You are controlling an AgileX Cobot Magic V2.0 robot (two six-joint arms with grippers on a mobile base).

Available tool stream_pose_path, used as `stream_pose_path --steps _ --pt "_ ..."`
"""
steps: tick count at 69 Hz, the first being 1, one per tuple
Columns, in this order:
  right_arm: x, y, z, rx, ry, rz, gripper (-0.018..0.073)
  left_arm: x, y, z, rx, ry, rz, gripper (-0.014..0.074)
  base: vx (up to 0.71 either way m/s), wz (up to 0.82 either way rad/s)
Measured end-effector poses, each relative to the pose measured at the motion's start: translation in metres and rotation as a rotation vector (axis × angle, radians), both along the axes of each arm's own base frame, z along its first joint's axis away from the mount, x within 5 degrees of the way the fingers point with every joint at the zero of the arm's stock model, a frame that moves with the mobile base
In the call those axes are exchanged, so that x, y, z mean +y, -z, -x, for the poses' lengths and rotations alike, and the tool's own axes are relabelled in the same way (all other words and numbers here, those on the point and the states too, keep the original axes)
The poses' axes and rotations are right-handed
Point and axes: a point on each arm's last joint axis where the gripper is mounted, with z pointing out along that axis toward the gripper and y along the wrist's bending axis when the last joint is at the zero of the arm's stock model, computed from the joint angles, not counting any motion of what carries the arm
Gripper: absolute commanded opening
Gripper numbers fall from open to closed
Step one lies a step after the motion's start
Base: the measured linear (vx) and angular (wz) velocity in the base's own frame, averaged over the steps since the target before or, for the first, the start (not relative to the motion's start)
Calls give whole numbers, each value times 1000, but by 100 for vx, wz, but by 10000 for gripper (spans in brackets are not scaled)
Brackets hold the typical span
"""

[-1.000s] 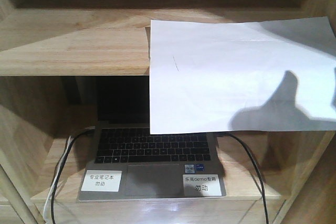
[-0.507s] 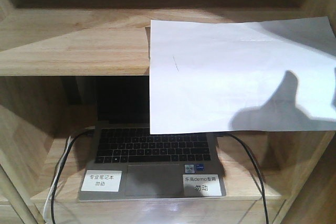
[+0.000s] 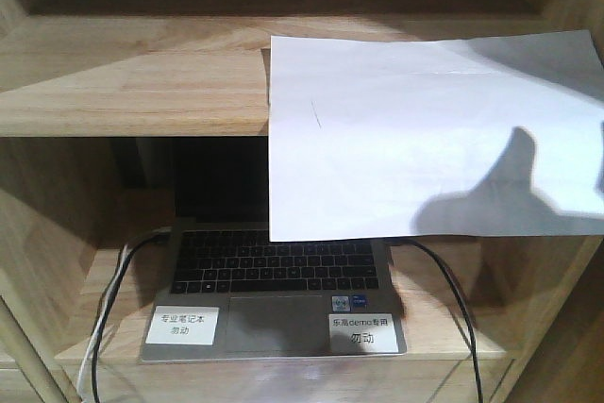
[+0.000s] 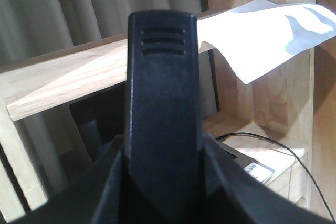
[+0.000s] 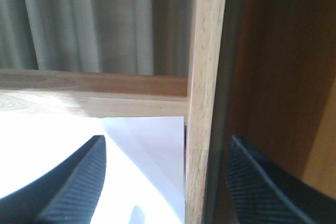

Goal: Grab stapler and paper to desk for stapling
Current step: 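Reach the right gripper toward the hanging edge of the white paper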

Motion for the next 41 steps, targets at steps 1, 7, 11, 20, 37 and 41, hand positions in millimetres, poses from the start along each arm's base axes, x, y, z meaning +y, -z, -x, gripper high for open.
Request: stream_pose_path --steps 1,7,11,20,37,41 --pt "0 0 0 0 0 0 463 0 0 0 0 0 0 -6 0 0" --pt "0 0 0 0 0 0 463 0 0 0 0 0 0 -6 0 0" --pt "0 0 0 0 0 0 463 0 0 0 0 0 0 -6 0 0" --pt "0 0 0 0 0 0 506 0 0 0 0 0 0 -6 0 0" --pt "0 0 0 0 0 0 729 0 0 0 0 0 0 -6 0 0" --pt "0 0 0 0 0 -1 724 0 0 0 0 0 0 -6 0 0"
